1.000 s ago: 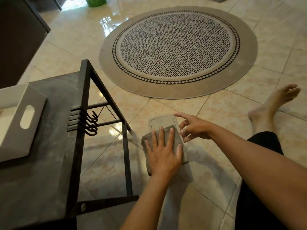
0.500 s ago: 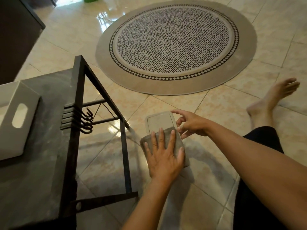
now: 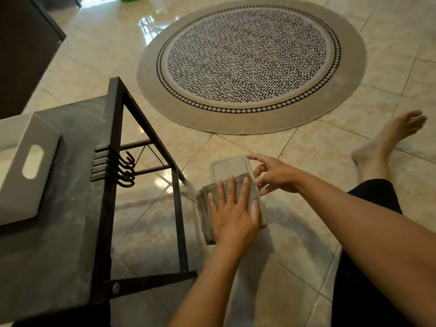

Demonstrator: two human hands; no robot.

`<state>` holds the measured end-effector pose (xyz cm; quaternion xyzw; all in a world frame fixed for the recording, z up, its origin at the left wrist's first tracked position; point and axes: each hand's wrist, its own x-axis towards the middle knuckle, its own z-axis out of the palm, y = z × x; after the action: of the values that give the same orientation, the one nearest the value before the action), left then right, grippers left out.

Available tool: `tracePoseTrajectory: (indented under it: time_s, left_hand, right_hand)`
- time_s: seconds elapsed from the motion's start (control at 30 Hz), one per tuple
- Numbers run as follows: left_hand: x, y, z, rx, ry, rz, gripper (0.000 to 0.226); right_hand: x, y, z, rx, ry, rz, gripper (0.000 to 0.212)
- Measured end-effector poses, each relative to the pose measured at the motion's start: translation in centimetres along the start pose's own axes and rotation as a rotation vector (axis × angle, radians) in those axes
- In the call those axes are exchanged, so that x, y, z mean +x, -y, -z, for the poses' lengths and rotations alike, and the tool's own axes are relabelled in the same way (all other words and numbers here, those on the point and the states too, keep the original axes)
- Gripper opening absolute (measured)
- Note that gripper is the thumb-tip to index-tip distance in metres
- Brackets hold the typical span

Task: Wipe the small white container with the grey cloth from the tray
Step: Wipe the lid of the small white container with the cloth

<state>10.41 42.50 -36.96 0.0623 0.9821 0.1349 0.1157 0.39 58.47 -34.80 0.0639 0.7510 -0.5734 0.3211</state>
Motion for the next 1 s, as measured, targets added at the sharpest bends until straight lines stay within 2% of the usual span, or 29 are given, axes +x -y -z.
tracePoseTrajectory:
  time_s: [0.1,0.27,0.4,0.6,0.73,0.93,1.0]
  left_hand:
    - [-0.7,2.0,0.1,-0.001,-0.016,0.076,0.067]
    - [-0.4,-0.2,-0.3,0.011,0.001,-0.025,0.063]
    - [1.1,1.0,0.2,-0.007,-0.006,0.056,0.063]
    - [2.9,-0.5,0.5,0.039,0.024,-0.058,0.063]
    - [3.6,1.0,1.0,0.016,-0.003,0.034,0.064]
    - [5.0,-0.7,1.2,0.065,0.019,-0.067,0.063]
    - [6.6,0.4,2.0,0.022,-0.004,-0.034,0.064]
  right_hand:
    - [-0.2,0.0,0.0,0.017,0.005,0.008,0.087]
    - [-0.2,0.0,0.0,0.011,0.005,0.014,0.089]
    - [-0.3,0.2,0.1,-0.001,0.011,0.023,0.088]
    - [-0.3,0.2,0.1,-0.014,0.027,0.028,0.088]
    - [-0.2,0.3,0.2,-0.003,0.017,0.028,0.088]
    - [0.1,0.2,0.2,-0.014,0.038,0.023,0.09]
    - [0.0,0.3,0.3,-0.002,0.025,0.019,0.089]
